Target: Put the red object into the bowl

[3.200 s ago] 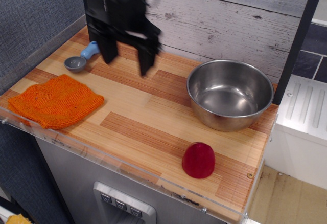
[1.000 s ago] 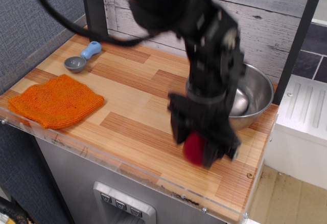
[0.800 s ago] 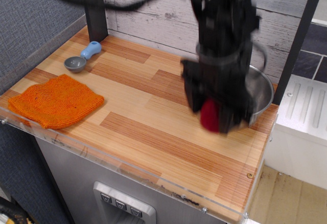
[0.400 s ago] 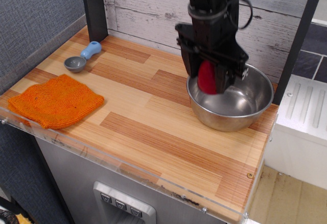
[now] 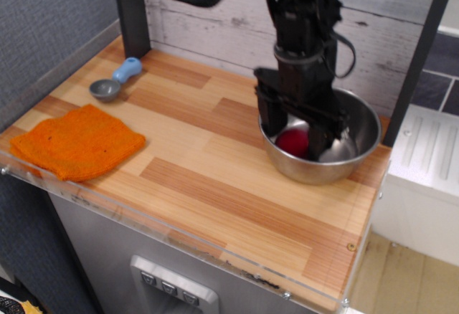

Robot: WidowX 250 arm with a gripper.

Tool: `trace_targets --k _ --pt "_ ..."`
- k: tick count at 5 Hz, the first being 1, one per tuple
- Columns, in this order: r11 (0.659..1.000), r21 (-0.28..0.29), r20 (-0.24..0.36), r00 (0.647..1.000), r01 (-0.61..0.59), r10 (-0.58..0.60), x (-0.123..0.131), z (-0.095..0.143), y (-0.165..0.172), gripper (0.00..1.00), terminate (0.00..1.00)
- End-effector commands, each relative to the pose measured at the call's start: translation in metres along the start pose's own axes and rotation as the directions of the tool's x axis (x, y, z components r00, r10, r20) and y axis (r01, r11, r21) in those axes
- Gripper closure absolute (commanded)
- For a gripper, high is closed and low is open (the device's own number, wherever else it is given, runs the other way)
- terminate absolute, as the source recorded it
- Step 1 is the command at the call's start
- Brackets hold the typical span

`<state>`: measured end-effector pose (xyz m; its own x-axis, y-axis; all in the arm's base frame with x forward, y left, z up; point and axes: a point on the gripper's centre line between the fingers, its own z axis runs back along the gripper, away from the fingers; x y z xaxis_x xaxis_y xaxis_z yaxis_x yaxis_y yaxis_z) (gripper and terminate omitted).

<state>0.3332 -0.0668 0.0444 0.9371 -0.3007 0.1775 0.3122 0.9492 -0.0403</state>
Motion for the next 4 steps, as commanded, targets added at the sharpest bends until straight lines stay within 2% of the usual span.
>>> trace_targets --k 1,2,3,4 --pt "0.996 0.073 0.169 0.985 -0.059 0.046 -0.009 0.074 0.022 0.00 0.00" --pt "0.983 0.119 0.212 0.971 -0.139 0.112 -0.039 0.103 0.048 0.00 0.00" --pt "0.991 0.085 0.181 0.980 -0.099 0.082 -0.052 0.096 0.065 0.00 0.00" --pt "0.996 0.049 0.116 0.991 -0.069 0.063 -0.057 0.077 0.067 0.00 0.00"
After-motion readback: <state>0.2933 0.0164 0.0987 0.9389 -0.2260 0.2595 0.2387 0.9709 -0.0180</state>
